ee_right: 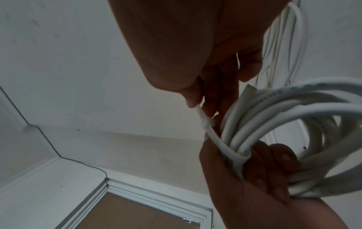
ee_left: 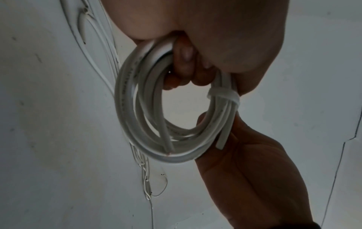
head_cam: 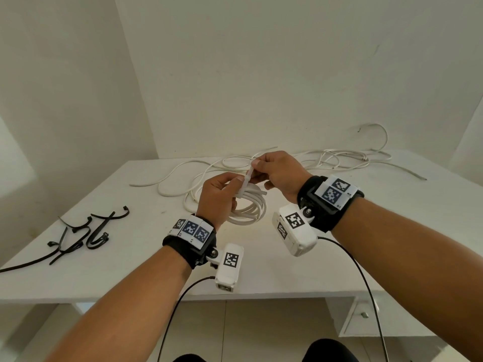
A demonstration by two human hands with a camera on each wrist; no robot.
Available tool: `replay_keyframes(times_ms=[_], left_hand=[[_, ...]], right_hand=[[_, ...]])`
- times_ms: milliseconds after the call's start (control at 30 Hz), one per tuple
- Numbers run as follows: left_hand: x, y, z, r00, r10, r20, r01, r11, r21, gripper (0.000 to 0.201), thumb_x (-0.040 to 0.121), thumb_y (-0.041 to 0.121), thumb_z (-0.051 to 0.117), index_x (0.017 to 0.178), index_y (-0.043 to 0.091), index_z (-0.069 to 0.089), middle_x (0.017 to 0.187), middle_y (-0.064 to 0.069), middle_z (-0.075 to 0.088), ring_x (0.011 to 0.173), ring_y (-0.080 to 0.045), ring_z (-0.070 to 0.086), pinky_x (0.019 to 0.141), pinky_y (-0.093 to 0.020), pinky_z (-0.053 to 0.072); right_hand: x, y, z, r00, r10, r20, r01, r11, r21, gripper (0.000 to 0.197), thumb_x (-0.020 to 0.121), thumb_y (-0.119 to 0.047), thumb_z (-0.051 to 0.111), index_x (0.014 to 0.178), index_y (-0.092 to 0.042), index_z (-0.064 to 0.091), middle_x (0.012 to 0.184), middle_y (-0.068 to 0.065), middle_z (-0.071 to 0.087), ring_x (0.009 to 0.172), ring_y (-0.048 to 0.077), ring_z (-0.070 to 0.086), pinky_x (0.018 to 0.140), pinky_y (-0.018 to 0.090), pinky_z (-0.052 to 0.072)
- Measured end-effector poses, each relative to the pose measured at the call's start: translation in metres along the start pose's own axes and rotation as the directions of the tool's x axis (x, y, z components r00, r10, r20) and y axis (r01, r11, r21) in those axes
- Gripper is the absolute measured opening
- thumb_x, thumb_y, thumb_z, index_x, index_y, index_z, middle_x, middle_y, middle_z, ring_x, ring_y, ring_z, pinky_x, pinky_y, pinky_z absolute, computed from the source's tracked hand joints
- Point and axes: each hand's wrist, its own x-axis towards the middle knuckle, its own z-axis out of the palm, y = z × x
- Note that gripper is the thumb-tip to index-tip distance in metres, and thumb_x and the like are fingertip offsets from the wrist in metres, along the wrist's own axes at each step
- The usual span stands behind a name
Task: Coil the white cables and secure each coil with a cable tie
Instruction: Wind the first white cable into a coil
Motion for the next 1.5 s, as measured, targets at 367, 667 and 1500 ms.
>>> replay_keyframes(times_ms=[367, 667, 1500], left_hand=[[-0.005, 0.002, 0.004, 0.985, -0.083, 0.152, 0.089, 0.995, -0.039, 0.018, 0.091, 0.033, 0.069, 0.084, 0.021, 0.057, 0.059, 0.002, 0.055, 0.045, -0.01, 0.034, 0.05, -0.028, 0.033], [0.0, 0.014, 0.014, 0.983, -0.109, 0.148, 0.113, 0.993, -0.016, 0.016, 0.09, 0.025, 0.071, 0.074, 0.025, 0.065, 0.06, -0.005, 0.043, 0.047, -0.015, 0.029, 0.045, -0.025, 0.033], [-0.007, 0.018, 0.019, 0.991, -0.121, 0.059, 0.12, 0.992, 0.028, 0.023, 0.102, 0.027, 0.046, 0.084, 0.015, 0.055, 0.052, 0.003, 0.041, 0.043, -0.013, 0.032, 0.043, -0.026, 0.035]], right_hand=[[0.002, -0.007, 0.008, 0.992, -0.125, -0.018, 0.105, 0.895, -0.433, 0.016, 0.101, -0.019, 0.047, 0.089, -0.015, 0.057, 0.074, 0.002, 0.072, 0.069, 0.015, 0.067, 0.066, 0.028, 0.053], [0.007, -0.018, -0.009, 0.971, -0.163, -0.173, 0.088, 0.921, -0.378, 0.014, 0.099, -0.018, 0.051, 0.09, -0.012, 0.06, 0.069, -0.003, 0.072, 0.062, 0.01, 0.06, 0.06, 0.025, 0.049], [0.007, -0.011, 0.001, 0.995, -0.085, 0.045, 0.096, 0.892, -0.441, 0.045, 0.1, -0.043, 0.051, 0.079, -0.007, 0.069, 0.061, 0.0, 0.06, 0.048, 0.008, 0.047, 0.05, 0.023, 0.038]])
